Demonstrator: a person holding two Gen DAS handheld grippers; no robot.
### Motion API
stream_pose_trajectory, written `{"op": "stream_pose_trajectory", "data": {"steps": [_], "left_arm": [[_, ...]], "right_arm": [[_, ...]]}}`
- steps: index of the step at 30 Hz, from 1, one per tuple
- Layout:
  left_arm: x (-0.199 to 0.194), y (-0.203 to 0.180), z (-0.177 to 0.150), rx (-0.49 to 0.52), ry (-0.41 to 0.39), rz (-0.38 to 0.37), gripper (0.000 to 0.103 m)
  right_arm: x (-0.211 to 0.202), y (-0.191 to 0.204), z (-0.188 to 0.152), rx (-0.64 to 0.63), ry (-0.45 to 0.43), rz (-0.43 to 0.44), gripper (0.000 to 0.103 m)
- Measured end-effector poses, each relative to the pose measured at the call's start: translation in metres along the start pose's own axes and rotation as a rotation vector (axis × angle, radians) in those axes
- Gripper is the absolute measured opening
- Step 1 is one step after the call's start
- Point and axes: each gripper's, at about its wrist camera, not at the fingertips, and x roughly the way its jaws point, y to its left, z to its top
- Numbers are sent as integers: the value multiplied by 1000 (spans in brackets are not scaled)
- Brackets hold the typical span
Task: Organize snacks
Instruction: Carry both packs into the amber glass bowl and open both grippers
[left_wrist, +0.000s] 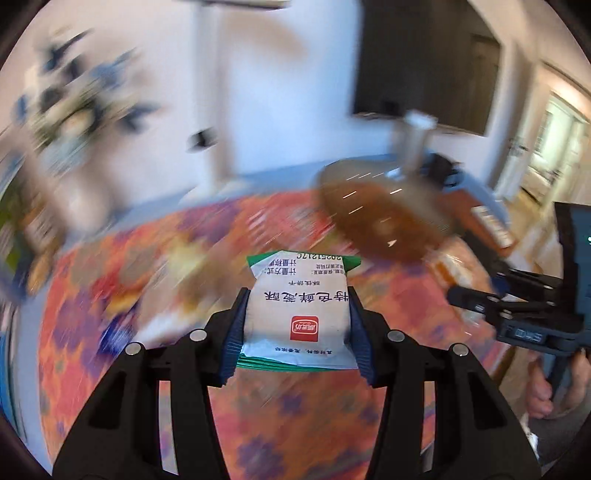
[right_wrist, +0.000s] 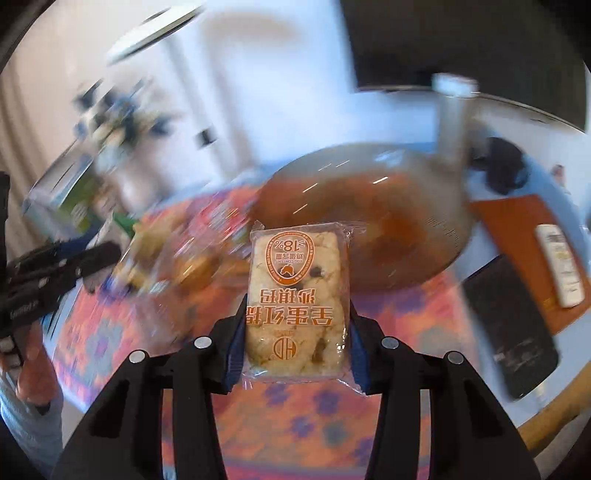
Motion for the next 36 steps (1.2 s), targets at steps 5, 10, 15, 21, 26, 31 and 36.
{"op": "stream_pose_trajectory", "data": {"steps": [5, 10, 15, 21, 26, 31, 36], "left_arm": [[60, -45, 54, 64, 53, -64, 50], [116, -68, 78, 64, 125, -103, 50], [150, -79, 88, 49, 160, -91, 65], [129, -64, 92, 16, 113, -87, 71], [87, -43, 84, 3, 40, -68, 76], [48, -20, 66, -43, 2, -46, 76], [5, 17, 40, -96, -55, 0, 76]], "right_arm": [[14, -48, 33, 58, 14, -73, 45], [37, -69, 47, 90, 65, -93, 45], [46, -76, 58, 130, 36, -85, 67], [30, -74, 54, 146, 0, -63, 67], [21, -53, 51, 130, -5, -34, 70], [11, -13, 47, 62, -13, -6, 74], [7, 31, 40, -21, -7, 18, 77]]}}
